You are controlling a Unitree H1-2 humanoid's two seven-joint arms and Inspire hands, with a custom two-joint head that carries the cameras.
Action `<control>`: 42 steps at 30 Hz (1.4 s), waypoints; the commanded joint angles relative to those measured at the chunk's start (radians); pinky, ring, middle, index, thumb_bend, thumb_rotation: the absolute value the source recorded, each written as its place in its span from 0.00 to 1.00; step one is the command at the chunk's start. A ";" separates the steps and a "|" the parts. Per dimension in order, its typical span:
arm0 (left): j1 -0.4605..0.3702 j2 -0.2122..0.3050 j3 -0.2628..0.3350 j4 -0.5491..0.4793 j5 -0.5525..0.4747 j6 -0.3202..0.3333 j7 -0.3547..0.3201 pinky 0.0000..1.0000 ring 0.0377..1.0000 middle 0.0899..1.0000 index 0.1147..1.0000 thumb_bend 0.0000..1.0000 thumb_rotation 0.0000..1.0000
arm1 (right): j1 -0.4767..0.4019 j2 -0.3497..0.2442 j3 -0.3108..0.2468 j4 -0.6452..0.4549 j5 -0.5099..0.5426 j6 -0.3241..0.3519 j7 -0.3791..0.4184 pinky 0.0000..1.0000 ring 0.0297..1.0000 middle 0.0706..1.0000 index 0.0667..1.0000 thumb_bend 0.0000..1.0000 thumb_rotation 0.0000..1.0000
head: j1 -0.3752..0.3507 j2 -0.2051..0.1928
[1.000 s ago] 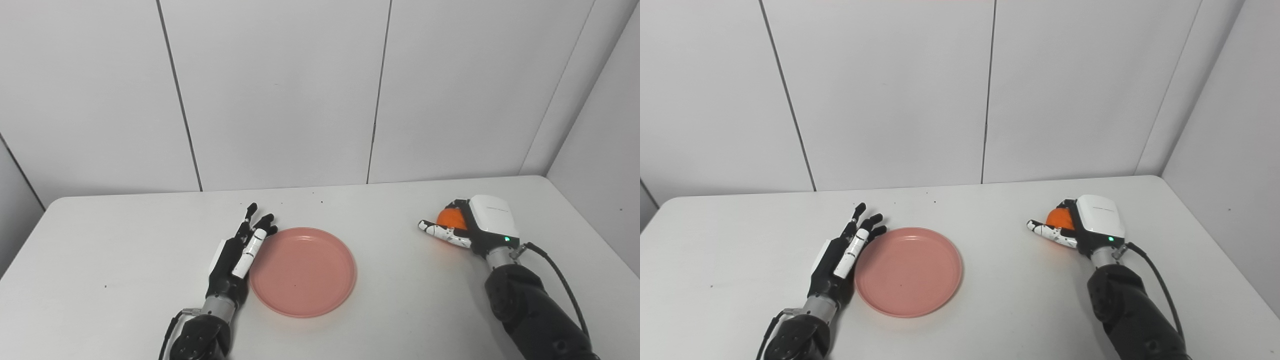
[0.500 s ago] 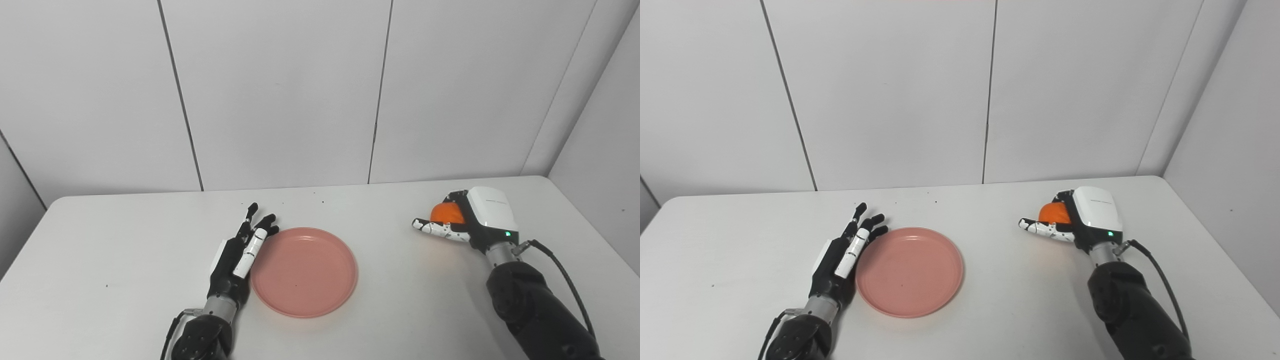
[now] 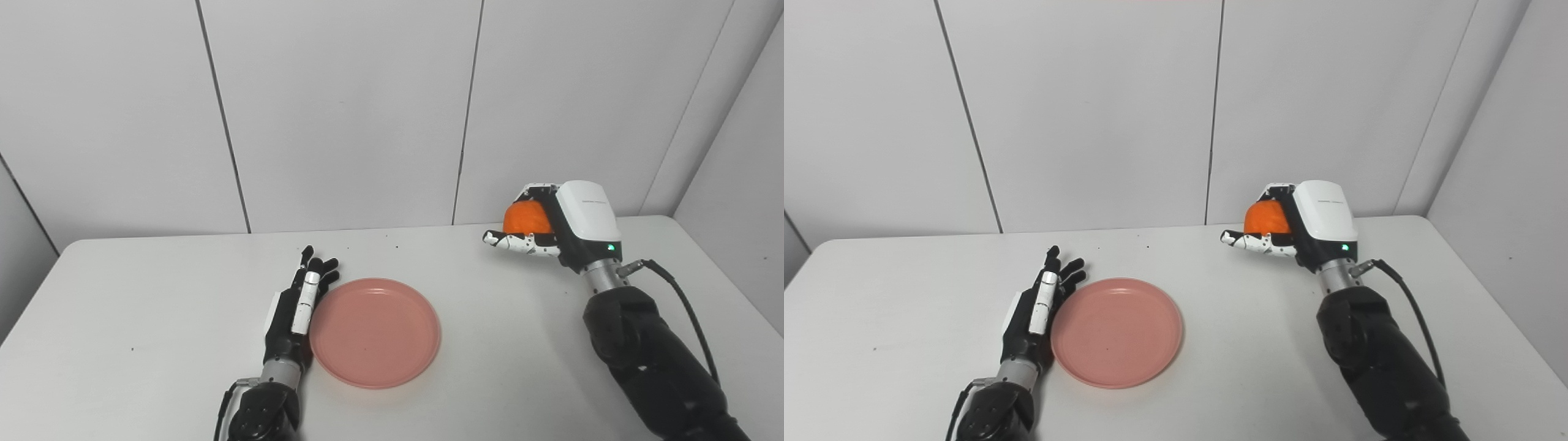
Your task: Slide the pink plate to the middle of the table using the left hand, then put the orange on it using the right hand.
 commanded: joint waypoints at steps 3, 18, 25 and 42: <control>-0.007 -0.018 0.002 0.017 -0.009 0.047 0.005 0.98 0.88 0.87 1.00 0.80 0.89 | -0.012 0.033 -0.002 -0.100 0.013 -0.056 0.008 0.21 0.24 0.28 0.33 0.67 0.95 | 0.002 0.001; -0.009 -0.033 0.012 0.017 -0.014 0.052 0.016 0.96 0.88 0.87 1.00 0.80 0.88 | 0.041 0.135 0.097 -0.066 -0.022 -0.103 0.066 0.20 0.23 0.28 0.32 0.70 0.92 | 0.016 0.007; -0.005 -0.030 0.003 0.013 0.004 0.050 0.004 0.98 0.88 0.88 1.00 0.77 0.88 | 0.037 0.163 0.124 -0.046 -0.021 -0.112 0.107 0.20 0.23 0.28 0.32 0.70 0.95 | 0.021 0.009; -0.004 -0.034 -0.015 0.016 0.010 0.055 0.001 0.98 0.88 0.89 1.00 0.74 0.92 | 0.011 0.171 0.173 -0.009 -0.049 -0.137 0.168 0.20 0.23 0.27 0.32 0.70 0.91 | 0.036 0.003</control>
